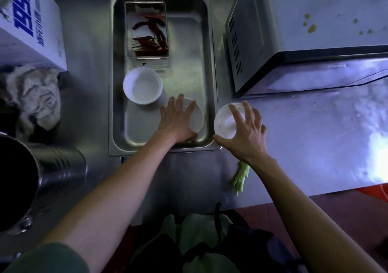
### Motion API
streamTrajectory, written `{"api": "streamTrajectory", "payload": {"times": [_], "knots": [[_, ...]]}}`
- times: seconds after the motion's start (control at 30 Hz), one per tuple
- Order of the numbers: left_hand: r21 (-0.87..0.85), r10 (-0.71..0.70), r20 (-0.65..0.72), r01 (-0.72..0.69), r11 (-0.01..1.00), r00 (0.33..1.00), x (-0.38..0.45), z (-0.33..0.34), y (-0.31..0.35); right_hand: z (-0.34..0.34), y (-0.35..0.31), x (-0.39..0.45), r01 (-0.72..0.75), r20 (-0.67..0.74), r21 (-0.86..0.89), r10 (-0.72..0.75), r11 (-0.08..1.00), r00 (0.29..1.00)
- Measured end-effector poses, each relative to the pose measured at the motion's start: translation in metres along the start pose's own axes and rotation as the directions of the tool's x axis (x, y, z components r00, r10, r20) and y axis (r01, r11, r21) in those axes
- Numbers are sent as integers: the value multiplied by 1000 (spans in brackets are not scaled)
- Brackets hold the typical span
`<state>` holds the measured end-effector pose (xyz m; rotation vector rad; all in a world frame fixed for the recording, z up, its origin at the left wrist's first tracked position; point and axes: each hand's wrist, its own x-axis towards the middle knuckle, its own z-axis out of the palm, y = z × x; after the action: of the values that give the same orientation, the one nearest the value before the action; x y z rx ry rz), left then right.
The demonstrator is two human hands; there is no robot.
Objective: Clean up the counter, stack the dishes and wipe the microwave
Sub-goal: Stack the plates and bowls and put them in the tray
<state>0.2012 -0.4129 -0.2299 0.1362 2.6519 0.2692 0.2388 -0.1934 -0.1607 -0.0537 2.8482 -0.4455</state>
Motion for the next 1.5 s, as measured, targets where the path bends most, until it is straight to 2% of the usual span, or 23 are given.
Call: {"api": "streamTrajectory", "payload": {"times": [0.2, 0.33, 0.57, 0.83, 1.0, 1.2, 1.5], "knots": [[-33, 23, -52, -25, 999, 998, -6, 6, -12, 0, -14, 2, -36, 5, 20, 36, 999, 999], [-86, 2, -152, -15, 996, 988, -28, 7, -30, 2, -33, 9, 30, 1, 28, -30, 999, 1000], [-272, -93, -187, 40, 961, 978, -70, -13, -63, 19, -90, 30, 164, 5, 16, -164, 986, 986], [-344, -148, -300, 38, 938, 942, -92, -20, -101, 68, -119, 53, 205, 107, -3, -203, 979, 973], [-368, -138, -270, 30, 929, 953, -94, -14, -110, 93, -121, 63, 147, 211, -59, -131, 987, 969], [-363, -82, -245, -13, 932, 966, -92, -12, -113, 100, -122, 66, 86, 253, -108, -57, 990, 966], [-350, -51, -193, -20, 936, 980, -88, -10, -111, 97, -121, 66, 90, 287, -120, -52, 989, 957]]}}
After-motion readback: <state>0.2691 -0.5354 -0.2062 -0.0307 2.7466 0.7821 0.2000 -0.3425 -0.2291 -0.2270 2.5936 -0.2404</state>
